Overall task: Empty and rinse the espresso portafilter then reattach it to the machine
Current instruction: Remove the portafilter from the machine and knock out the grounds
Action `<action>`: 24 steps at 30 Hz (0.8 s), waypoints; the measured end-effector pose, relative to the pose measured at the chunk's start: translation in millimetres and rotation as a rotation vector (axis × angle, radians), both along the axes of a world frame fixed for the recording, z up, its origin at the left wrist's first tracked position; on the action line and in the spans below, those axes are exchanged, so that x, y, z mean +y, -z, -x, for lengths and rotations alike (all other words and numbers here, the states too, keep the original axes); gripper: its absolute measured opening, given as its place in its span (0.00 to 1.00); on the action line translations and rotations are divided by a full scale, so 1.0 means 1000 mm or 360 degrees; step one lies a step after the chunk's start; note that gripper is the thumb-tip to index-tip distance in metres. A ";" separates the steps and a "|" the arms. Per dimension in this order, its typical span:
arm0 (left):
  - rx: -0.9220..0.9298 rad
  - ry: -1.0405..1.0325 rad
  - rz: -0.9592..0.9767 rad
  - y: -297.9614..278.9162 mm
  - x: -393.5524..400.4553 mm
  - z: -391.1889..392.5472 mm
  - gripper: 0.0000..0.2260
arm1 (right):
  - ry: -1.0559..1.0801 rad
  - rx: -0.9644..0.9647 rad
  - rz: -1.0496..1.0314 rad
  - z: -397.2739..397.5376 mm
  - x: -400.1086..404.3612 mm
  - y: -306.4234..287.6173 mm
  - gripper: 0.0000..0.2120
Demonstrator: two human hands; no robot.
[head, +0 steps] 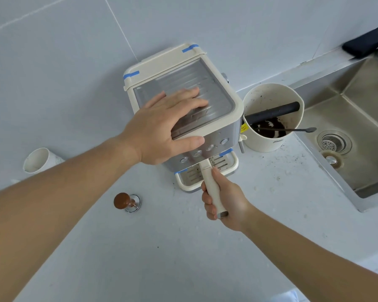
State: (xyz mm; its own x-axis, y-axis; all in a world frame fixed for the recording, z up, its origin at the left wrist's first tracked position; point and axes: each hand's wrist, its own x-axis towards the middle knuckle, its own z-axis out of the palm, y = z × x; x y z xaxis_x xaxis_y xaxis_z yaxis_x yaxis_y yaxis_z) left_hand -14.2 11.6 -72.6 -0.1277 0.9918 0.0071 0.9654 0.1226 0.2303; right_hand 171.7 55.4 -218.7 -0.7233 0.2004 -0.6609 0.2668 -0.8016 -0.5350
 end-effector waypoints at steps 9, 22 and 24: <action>-0.0025 -0.0036 -0.0009 -0.001 0.000 -0.004 0.31 | 0.0412 0.0038 0.0240 0.038 -0.054 -0.005 0.23; -0.0071 -0.0059 -0.0027 -0.002 -0.001 -0.003 0.32 | 0.0773 0.0139 0.0288 0.090 -0.085 0.006 0.24; -0.0069 -0.0051 -0.0022 -0.001 -0.001 -0.003 0.31 | 0.0821 0.0153 0.0325 0.095 -0.087 0.004 0.24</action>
